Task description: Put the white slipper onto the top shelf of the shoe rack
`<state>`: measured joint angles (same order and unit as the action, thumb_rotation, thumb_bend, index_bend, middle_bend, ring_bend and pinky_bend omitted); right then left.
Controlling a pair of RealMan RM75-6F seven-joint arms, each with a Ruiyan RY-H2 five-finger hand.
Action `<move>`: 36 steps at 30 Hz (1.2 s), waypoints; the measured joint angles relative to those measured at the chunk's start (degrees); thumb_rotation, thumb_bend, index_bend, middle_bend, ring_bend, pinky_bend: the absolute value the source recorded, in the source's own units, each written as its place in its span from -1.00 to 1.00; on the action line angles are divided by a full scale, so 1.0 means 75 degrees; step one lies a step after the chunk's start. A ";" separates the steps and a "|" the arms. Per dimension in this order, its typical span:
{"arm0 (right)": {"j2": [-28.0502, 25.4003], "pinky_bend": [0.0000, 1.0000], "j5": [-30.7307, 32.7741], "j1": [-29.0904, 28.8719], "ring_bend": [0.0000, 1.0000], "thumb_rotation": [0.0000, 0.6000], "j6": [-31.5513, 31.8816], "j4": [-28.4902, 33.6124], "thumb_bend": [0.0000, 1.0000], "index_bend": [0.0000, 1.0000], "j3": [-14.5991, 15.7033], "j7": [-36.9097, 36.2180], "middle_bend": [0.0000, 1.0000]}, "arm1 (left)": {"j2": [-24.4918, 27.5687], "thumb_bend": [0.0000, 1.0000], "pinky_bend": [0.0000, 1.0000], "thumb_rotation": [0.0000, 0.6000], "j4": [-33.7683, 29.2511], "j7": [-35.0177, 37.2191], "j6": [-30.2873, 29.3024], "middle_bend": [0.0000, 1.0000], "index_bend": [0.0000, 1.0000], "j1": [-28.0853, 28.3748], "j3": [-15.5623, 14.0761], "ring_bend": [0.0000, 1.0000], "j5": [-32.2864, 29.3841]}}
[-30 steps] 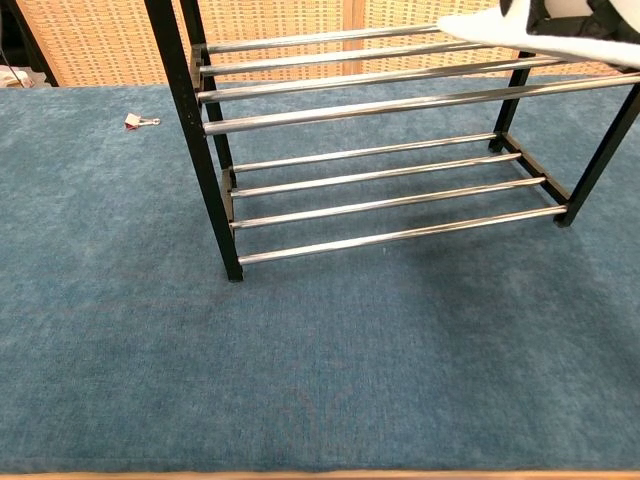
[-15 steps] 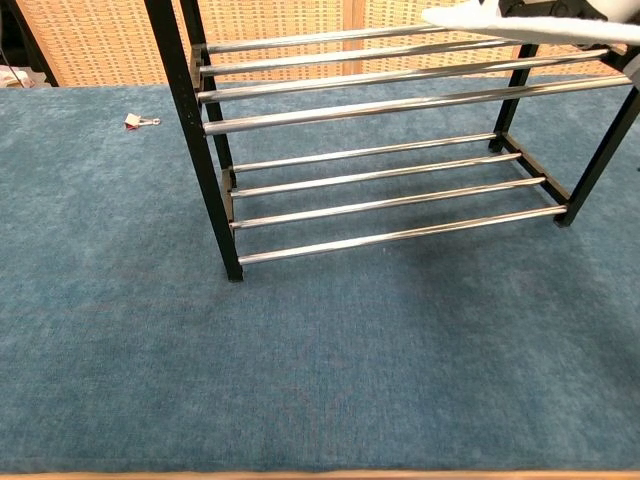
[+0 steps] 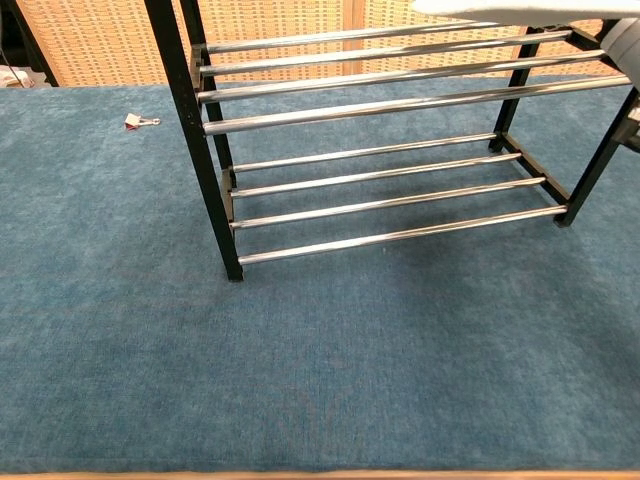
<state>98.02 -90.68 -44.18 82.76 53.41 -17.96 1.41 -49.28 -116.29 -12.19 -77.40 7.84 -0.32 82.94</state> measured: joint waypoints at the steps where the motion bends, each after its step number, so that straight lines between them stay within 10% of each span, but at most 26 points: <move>1: -0.0010 0.37 0.0023 -0.0017 0.19 1.00 -0.0027 0.0007 0.61 0.22 -0.0007 0.0023 0.16 | 0.0002 -1.00 -1.00 1.00 0.0004 0.0000 0.0002 -1.00 -1.00 0.0002 0.0001 -1.00 -0.0006; 25: 0.0011 0.28 0.0536 -0.0544 0.09 1.00 -0.0729 -0.0349 0.61 0.15 -0.0016 0.0754 0.09 | 0.0037 -1.00 -1.00 1.00 -0.0012 0.0076 -0.0030 -1.00 -1.00 -0.0009 0.0000 -1.00 -0.0036; 31: -0.0075 -0.31 0.0919 -0.0523 -0.48 1.00 -0.1118 -0.0126 -0.76 -0.47 -0.0075 0.1046 -0.53 | 0.0025 -1.00 -1.00 1.00 -0.0010 0.0045 -0.0010 -1.00 -1.00 -0.0001 -0.0006 -1.00 -0.0048; 36: -0.0392 -0.51 0.1214 -0.0420 -0.64 1.00 -0.1430 0.0608 -0.96 -0.65 -0.0079 0.1369 -0.71 | 0.0022 -1.00 -1.00 1.00 -0.0013 0.0024 0.0009 -1.00 -1.00 0.0004 -0.0028 -1.00 -0.0016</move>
<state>95.08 -81.58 -47.33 72.03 57.97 -18.55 11.67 -49.11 -116.39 -12.01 -77.33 7.87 -0.52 82.82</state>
